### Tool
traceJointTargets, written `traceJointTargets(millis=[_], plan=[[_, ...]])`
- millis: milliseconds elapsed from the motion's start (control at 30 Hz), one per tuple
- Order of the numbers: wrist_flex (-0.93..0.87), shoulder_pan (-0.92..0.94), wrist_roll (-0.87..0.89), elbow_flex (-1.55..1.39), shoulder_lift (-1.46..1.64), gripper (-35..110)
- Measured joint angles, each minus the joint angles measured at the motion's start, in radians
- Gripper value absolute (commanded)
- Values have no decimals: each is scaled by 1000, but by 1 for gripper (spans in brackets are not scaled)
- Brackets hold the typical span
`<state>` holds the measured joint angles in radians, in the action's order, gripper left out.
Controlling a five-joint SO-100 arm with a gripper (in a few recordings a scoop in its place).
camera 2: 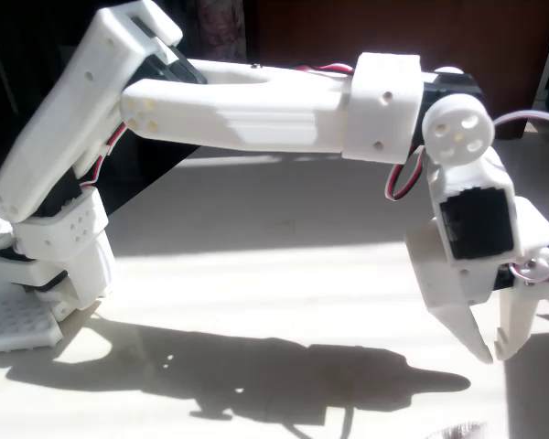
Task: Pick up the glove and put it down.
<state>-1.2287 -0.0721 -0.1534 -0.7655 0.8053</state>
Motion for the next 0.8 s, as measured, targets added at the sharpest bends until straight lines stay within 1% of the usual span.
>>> traceJointTargets(millis=[100, 267, 433, 533, 733, 800], plan=[[0, 0, 0, -6, 32, 1], [0, 0, 0, -41, 199, 1], [11, 0, 0, -227, 419, 1], [84, 0, 0, -393, 581, 1], [308, 26, 0, -776, 920, 1], [357, 32, 0, -902, 1028, 1]])
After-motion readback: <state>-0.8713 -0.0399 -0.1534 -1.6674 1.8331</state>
